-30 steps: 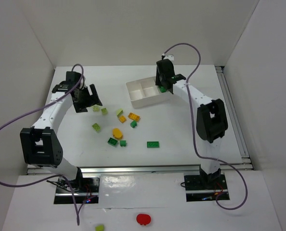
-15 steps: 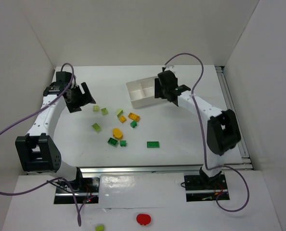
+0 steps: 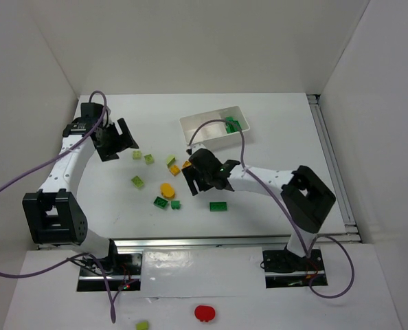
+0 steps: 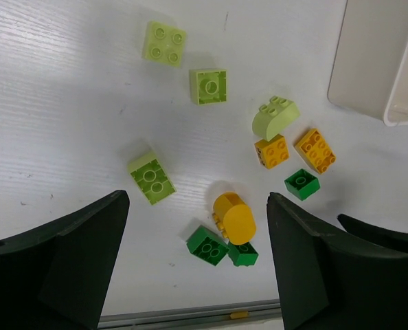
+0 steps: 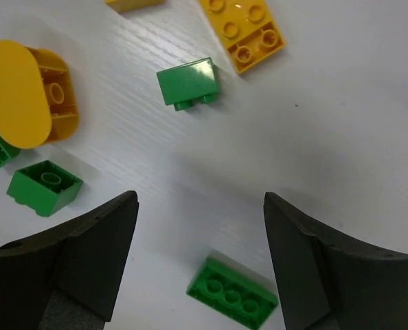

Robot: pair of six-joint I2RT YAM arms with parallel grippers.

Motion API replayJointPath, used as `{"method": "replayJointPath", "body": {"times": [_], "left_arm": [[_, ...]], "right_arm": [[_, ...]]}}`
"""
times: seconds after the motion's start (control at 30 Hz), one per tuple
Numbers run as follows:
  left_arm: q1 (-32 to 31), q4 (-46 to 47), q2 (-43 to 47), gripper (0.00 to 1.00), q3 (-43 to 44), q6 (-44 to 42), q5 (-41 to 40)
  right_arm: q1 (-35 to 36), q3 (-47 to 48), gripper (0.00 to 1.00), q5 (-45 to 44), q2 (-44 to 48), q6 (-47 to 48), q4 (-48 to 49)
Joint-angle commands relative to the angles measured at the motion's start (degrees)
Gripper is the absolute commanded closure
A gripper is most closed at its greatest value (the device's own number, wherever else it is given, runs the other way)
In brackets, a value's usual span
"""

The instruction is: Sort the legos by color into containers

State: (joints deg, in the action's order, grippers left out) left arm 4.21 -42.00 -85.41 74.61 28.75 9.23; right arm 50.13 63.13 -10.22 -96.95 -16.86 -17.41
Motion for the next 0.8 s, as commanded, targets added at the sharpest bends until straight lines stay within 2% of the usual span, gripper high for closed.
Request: {"method": "replayJointPath", "body": {"times": [0.0,0.1,0.33,0.47,0.5,0.63,0.77], "left_arm": [[0.27,0.95,0.59,0.09,-0.25,-0.10,1.40],[0.27,0.95,0.59,0.09,-0.25,-0.10,1.92],[0.27,0.95,0.59,0.09,-0.25,-0.10,1.93],[0.27,0.95,0.59,0.09,-0.25,-0.10,2.45],[0.27,0.95,0.59,0.09,-0.25,-0.10,2.45],[0.27,0.43,0.59,0.09,-0.25,-0.10,2.45],[0.27,0.43,0.59,0.09,-0.25,-0.10,3.07]], "right_arm": [[0.67,3.14,0.19,2.21,-4.63,0.60,7.55],[0.67,6.12,0.19,2.22,-8.60,1.74,8.97],[0.67,11.30,0.27,1.69,-17.03,2.89,10.99],[0.67,14.29,0.39,0.46,-19.68,2.89,10.47],[0.67,14.91,0.47,-0.06,-19.68,2.89,10.47],[0.67,14.91,0.65,-0.67,-16.88,2.89,8.36],[0.67,13.86,0.68,-2.96,-11.09,2.89,4.15]]}}
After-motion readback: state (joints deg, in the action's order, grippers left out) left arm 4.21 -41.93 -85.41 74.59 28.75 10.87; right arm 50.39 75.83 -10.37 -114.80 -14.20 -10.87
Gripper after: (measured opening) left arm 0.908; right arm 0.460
